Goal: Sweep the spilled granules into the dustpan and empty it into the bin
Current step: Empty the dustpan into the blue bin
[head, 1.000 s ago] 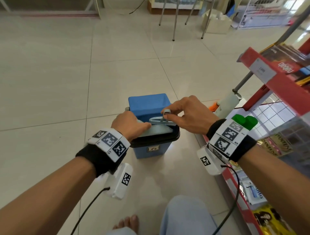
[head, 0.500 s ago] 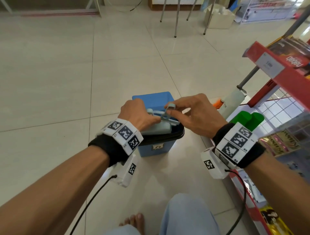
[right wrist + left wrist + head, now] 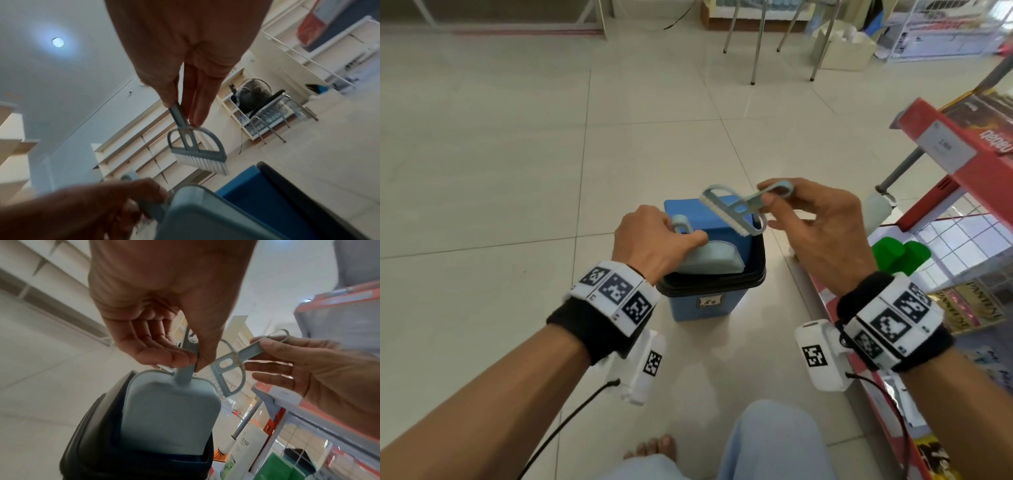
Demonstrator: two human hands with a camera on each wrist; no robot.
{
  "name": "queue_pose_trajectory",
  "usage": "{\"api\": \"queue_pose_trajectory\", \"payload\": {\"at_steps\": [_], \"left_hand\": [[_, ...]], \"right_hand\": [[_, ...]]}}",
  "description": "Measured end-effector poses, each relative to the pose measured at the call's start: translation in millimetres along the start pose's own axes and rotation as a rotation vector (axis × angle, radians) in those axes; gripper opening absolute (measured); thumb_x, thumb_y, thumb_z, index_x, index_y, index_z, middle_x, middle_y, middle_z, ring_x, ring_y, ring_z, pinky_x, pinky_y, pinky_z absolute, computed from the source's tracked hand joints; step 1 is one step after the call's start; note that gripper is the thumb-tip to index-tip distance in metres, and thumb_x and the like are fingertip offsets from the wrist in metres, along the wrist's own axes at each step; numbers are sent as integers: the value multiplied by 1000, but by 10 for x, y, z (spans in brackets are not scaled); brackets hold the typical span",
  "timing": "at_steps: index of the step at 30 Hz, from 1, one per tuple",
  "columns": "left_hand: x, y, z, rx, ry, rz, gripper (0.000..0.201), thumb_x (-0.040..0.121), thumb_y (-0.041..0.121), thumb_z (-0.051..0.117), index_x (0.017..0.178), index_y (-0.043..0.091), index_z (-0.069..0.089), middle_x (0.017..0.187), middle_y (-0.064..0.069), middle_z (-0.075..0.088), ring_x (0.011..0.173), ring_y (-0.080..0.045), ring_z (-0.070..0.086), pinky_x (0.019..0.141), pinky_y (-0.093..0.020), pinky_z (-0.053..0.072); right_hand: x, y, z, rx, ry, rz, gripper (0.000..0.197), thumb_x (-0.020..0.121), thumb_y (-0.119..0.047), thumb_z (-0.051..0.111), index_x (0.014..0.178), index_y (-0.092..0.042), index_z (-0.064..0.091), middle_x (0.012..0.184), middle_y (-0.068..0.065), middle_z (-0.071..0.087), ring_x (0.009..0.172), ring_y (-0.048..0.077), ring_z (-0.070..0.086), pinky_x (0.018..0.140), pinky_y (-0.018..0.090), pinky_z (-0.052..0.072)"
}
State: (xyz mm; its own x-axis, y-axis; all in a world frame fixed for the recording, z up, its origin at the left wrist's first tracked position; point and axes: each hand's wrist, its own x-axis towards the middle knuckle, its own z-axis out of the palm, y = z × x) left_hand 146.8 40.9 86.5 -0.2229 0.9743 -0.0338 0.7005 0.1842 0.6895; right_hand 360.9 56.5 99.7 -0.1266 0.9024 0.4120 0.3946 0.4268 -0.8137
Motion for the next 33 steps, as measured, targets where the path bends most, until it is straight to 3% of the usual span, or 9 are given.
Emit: {"api": "queue_pose_trajectory", "payload": {"at_steps": [4, 8, 11, 14, 20, 22, 25, 29, 33], "left_hand": [[-106, -188, 57, -305, -32, -159, 25, 67, 38, 74, 65, 13, 75, 61, -9, 73, 70, -28, 74, 67, -41, 63], [-231, -414, 82, -615, 10, -258, 17, 77, 28, 80, 76, 13, 74, 74, -8, 77, 79, -24, 75, 61, -29, 61], [-339, -582, -16, -677, 61, -208, 22, 81, 33, 77, 90, 13, 74, 83, 0, 78, 82, -13, 74, 69, -28, 61], [-401, -740, -131, -717, 48, -187, 28, 84, 36, 74, 100, 13, 74, 91, -2, 79, 88, -14, 74, 77, -31, 60], [-381, -1027, -427, -748, -40, -268, 28, 97, 26, 60, 105, 2, 71, 94, -10, 75, 85, -21, 73, 67, -23, 59], [-353, -1151, -529, -703, -83, -276, 30, 97, 27, 59, 109, 1, 70, 103, -12, 74, 88, -23, 74, 68, -23, 60], [-302, -1333, -592, -564, -170, -239, 28, 95, 28, 61, 110, 6, 71, 106, -9, 75, 85, -14, 75, 66, -19, 58], [-149, -1630, -531, -352, -283, -223, 25, 91, 29, 67, 109, 12, 70, 103, -2, 74, 82, -6, 74, 58, -13, 53], [55, -1981, -395, -295, -384, -266, 28, 87, 34, 69, 110, 18, 68, 105, 0, 73, 84, -9, 74, 63, -18, 51]], "right_hand": [[31, -13, -12, 254, 110, 158, 15, 98, -18, 59, 105, -13, 71, 97, 4, 75, 90, 18, 74, 79, 36, 62], [14, 10, 3, 419, 127, 267, 16, 102, -19, 53, 104, -13, 67, 96, 5, 72, 88, 22, 74, 74, 33, 61], [-39, 24, 85, 401, 45, 222, 17, 103, -16, 49, 105, -9, 65, 94, 0, 70, 87, 19, 73, 73, 28, 61], [-69, 11, 206, 364, -111, 202, 17, 104, -14, 46, 105, -13, 63, 92, -8, 72, 88, 14, 74, 72, 24, 60], [-37, -188, 469, 153, -476, 63, 14, 97, -25, 62, 102, -16, 71, 90, -3, 76, 85, 11, 74, 76, 26, 60], [-33, -281, 651, -1, -662, 21, 15, 96, -34, 62, 99, -21, 71, 90, -7, 73, 88, 7, 70, 80, 25, 58], [-81, -333, 1082, -244, -854, -70, 16, 99, -34, 54, 92, -22, 61, 95, -10, 62, 88, 5, 59, 81, 27, 50], [-238, -206, 1764, -278, -949, -58, 6, 100, -19, 46, 96, -22, 50, 115, 1, 51, 101, 17, 52, 95, 36, 47], [-417, 159, 2285, -290, -905, 66, 17, 100, -18, 44, 113, -13, 53, 118, 12, 57, 101, 30, 56, 90, 46, 49]]}}
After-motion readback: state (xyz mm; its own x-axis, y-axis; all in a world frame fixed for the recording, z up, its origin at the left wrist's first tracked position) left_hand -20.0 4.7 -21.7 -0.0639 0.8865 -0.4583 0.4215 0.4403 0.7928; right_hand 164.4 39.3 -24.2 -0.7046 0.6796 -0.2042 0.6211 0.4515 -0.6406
